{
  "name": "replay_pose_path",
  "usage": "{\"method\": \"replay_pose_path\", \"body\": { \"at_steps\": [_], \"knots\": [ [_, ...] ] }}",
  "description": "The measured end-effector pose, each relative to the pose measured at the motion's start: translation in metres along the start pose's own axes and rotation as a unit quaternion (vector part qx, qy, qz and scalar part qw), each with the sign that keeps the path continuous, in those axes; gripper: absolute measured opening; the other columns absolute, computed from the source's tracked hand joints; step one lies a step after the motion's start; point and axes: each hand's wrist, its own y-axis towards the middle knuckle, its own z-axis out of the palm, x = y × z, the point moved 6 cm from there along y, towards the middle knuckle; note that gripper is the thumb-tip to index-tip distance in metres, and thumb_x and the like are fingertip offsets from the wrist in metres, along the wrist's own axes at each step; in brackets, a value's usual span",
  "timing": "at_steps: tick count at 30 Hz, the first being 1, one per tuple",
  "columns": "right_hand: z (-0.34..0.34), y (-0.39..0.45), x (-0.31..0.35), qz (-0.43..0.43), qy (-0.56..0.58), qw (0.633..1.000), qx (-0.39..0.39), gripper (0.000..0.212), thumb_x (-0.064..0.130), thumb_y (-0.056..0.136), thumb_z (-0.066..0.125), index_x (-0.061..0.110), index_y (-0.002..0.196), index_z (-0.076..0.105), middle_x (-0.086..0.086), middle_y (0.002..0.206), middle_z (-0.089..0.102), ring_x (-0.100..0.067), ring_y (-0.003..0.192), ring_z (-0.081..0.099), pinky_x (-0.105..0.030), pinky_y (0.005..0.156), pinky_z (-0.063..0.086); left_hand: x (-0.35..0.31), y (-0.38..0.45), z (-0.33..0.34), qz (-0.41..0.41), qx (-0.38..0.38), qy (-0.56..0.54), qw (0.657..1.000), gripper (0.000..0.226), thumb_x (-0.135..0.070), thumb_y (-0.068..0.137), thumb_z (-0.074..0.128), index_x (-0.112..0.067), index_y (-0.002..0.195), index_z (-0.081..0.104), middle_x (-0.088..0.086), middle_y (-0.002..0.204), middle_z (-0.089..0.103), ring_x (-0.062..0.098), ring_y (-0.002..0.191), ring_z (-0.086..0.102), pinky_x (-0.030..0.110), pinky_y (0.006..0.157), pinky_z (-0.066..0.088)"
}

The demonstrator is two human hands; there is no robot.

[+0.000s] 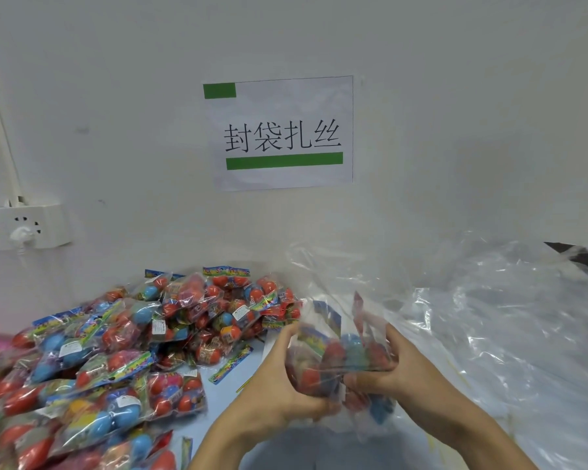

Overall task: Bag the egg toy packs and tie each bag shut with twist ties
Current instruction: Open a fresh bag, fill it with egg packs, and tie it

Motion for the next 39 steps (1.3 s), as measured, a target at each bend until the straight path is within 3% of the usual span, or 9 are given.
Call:
{"method": "replay_pose_path", "body": {
  "at_steps": [5, 11, 13, 20, 22, 26, 31, 35, 39],
  "knots": [
    [0.001, 0.002, 0.000, 0.001, -0.001, 1.000, -0.013, 0.076, -0.004, 0.071, 0.087, 0.035, 0.126, 0.052, -0.007, 0.099, 0.078, -0.025, 0.089, 0.076, -0.023, 0.068, 0.059, -0.001, 0.001, -0.009, -0.004, -0.037, -0.016, 0.999, 0.089, -0.004, 0.063, 0.092, -0.036, 0.130, 0.043, 0.012, 0.109, 0.073, 0.036, 0.102, 0.070, 0.056, 0.090, 0.056],
    [0.000, 0.001, -0.003, -0.007, -0.026, 0.999, -0.036, 0.086, -0.003, 0.065, 0.089, 0.033, 0.134, 0.052, -0.005, 0.102, 0.077, -0.023, 0.087, 0.077, -0.022, 0.068, 0.058, 0.009, -0.004, -0.005, -0.064, 0.038, 0.034, 0.997, 0.091, -0.008, 0.066, 0.086, -0.058, 0.127, 0.042, 0.004, 0.116, 0.072, 0.026, 0.107, 0.069, 0.042, 0.094, 0.056],
    [0.001, 0.000, -0.003, -0.007, -0.036, 0.999, -0.037, 0.092, 0.002, 0.060, 0.090, 0.035, 0.136, 0.049, -0.002, 0.105, 0.077, -0.021, 0.090, 0.076, -0.023, 0.069, 0.058, 0.009, -0.004, -0.006, -0.070, 0.031, 0.053, 0.996, 0.091, -0.012, 0.065, 0.085, -0.050, 0.135, 0.041, 0.001, 0.119, 0.070, 0.021, 0.110, 0.068, 0.043, 0.098, 0.054],
    [0.011, -0.004, -0.003, 0.031, -0.042, 0.997, 0.049, 0.085, 0.013, 0.068, 0.088, 0.035, 0.138, 0.045, 0.000, 0.113, 0.075, -0.020, 0.102, 0.073, -0.036, 0.086, 0.060, 0.004, -0.004, -0.008, -0.044, 0.011, 0.002, 0.999, 0.071, -0.002, 0.065, 0.078, -0.019, 0.128, 0.050, 0.022, 0.120, 0.064, 0.039, 0.110, 0.065, 0.049, 0.094, 0.052],
    [0.013, -0.004, -0.002, 0.032, -0.041, 0.997, 0.055, 0.085, 0.014, 0.069, 0.090, 0.034, 0.139, 0.045, -0.003, 0.108, 0.076, -0.023, 0.095, 0.075, -0.032, 0.077, 0.060, 0.001, -0.003, -0.004, -0.043, 0.018, -0.024, 0.999, 0.074, -0.007, 0.066, 0.085, -0.022, 0.128, 0.048, 0.015, 0.119, 0.068, 0.036, 0.110, 0.066, 0.044, 0.089, 0.056],
    [0.018, -0.005, -0.004, 0.043, -0.043, 0.996, 0.072, 0.096, 0.018, 0.070, 0.094, 0.038, 0.146, 0.038, 0.003, 0.123, 0.071, -0.018, 0.110, 0.071, -0.038, 0.095, 0.057, -0.003, -0.003, -0.002, -0.023, 0.028, -0.036, 0.999, 0.071, -0.008, 0.068, 0.090, -0.029, 0.127, 0.055, 0.007, 0.122, 0.069, 0.029, 0.114, 0.066, 0.041, 0.096, 0.055],
    [0.017, -0.003, -0.006, 0.036, -0.064, 0.996, 0.046, 0.093, 0.016, 0.067, 0.094, 0.041, 0.140, 0.043, 0.012, 0.117, 0.072, -0.009, 0.110, 0.070, -0.031, 0.092, 0.058, -0.004, -0.004, -0.005, -0.023, 0.019, -0.020, 0.999, 0.065, -0.012, 0.068, 0.088, -0.021, 0.125, 0.057, 0.009, 0.124, 0.067, 0.028, 0.115, 0.066, 0.046, 0.101, 0.052],
    [0.020, -0.005, -0.004, 0.035, 0.001, 0.992, 0.121, 0.094, 0.021, 0.071, 0.089, 0.043, 0.145, 0.035, 0.000, 0.130, 0.068, -0.021, 0.121, 0.065, -0.038, 0.101, 0.053, -0.006, -0.005, -0.008, -0.038, -0.032, 0.006, 0.999, 0.075, -0.043, 0.059, 0.082, -0.031, 0.127, 0.051, -0.006, 0.122, 0.066, 0.001, 0.109, 0.064, 0.032, 0.094, 0.054],
    [0.012, 0.000, 0.001, 0.014, 0.026, 0.999, 0.017, 0.060, 0.051, 0.073, 0.084, 0.033, 0.127, 0.064, 0.003, 0.122, 0.072, -0.019, 0.113, 0.069, -0.034, 0.095, 0.052, -0.016, -0.005, -0.012, -0.011, -0.092, 0.028, 0.995, 0.054, -0.047, 0.072, 0.083, -0.022, 0.115, 0.064, -0.007, 0.105, 0.072, 0.004, 0.095, 0.068, 0.016, 0.071, 0.051]
  ]
}}
